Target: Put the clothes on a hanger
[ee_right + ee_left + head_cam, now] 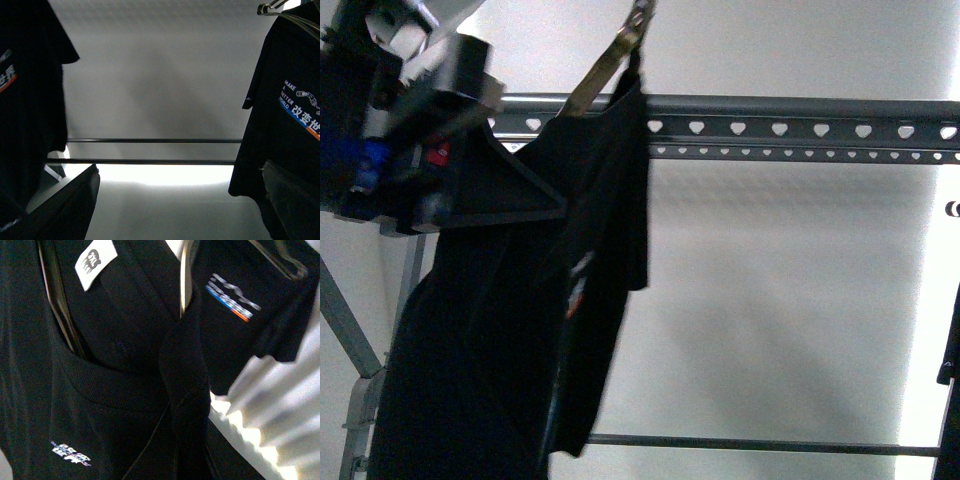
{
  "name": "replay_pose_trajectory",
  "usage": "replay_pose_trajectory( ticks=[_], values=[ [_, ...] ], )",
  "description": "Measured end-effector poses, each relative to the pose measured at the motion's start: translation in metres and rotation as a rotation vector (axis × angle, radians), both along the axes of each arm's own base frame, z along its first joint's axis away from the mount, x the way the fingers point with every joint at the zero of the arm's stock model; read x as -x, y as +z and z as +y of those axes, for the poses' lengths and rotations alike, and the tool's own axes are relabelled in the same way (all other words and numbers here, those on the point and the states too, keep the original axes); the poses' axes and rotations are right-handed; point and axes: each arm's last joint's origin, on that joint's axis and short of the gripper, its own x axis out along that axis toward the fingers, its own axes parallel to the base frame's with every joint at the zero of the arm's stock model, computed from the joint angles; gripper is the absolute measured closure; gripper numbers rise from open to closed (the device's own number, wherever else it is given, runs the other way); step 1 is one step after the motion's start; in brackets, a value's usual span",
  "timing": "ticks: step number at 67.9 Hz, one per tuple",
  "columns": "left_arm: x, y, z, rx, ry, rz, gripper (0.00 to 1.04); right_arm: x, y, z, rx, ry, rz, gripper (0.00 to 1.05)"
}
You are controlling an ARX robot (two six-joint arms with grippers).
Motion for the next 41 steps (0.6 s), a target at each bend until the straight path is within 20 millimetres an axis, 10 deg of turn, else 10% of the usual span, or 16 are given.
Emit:
replay_pose_trajectory(
  ticks=[41],
  values=[
    [-0.041, 0.042, 0.027, -0.208, -0.598, -0.097, 1.0, 0.0, 0.0, 0.0, 0.0, 0.0, 0.0, 0.07]
  ],
)
